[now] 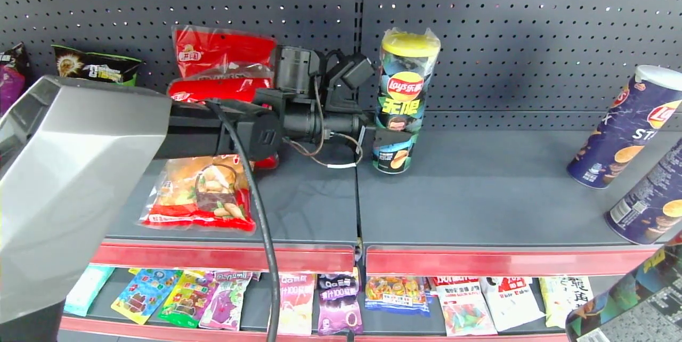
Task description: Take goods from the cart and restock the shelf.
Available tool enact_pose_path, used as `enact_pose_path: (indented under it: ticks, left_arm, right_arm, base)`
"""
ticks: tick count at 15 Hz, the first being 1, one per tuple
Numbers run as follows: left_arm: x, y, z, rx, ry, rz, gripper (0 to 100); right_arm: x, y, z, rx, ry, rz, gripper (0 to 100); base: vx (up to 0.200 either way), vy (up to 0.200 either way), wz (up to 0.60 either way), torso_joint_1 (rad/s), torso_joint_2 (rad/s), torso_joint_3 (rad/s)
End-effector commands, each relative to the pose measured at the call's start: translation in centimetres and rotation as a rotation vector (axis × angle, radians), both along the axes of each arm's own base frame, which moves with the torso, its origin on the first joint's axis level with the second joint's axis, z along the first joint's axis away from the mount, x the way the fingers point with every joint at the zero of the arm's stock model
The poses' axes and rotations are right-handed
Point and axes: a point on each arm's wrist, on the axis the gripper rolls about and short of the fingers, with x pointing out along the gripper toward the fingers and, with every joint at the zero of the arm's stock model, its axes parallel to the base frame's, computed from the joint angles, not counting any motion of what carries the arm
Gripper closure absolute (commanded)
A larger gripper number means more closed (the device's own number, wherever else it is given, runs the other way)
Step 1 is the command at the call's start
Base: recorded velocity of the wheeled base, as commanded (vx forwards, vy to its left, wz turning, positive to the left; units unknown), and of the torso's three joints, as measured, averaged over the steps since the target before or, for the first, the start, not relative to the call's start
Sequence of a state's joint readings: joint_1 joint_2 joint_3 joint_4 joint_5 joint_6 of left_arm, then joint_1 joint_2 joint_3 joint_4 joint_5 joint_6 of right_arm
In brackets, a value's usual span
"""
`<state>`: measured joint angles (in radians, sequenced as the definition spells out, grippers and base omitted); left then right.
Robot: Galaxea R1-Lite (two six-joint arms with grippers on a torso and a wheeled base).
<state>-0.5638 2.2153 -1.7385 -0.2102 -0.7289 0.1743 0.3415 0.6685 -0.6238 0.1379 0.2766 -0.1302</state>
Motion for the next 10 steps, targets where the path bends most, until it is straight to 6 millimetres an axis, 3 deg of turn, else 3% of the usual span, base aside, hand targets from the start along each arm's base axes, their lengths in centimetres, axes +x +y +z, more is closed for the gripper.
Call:
enact_pose_path:
  ticks: [1,10]
  left_arm:
    - [-1.9,1.1,0.6,0.009,0.008,0.009,100]
    - [-6.5,1.6,-1.9,0.016,0.002,0.045,100]
  right_arm:
    - [0.0,0.0,0.0,0.000,0.000,0.002,100]
    - [0.0,0.0,0.1,0.000,-0.004,0.002,100]
  base:
    - [0.000,0.000,0.00,0.000,0.00,0.000]
    - [0.000,0.000,0.00,0.000,0.00,0.000]
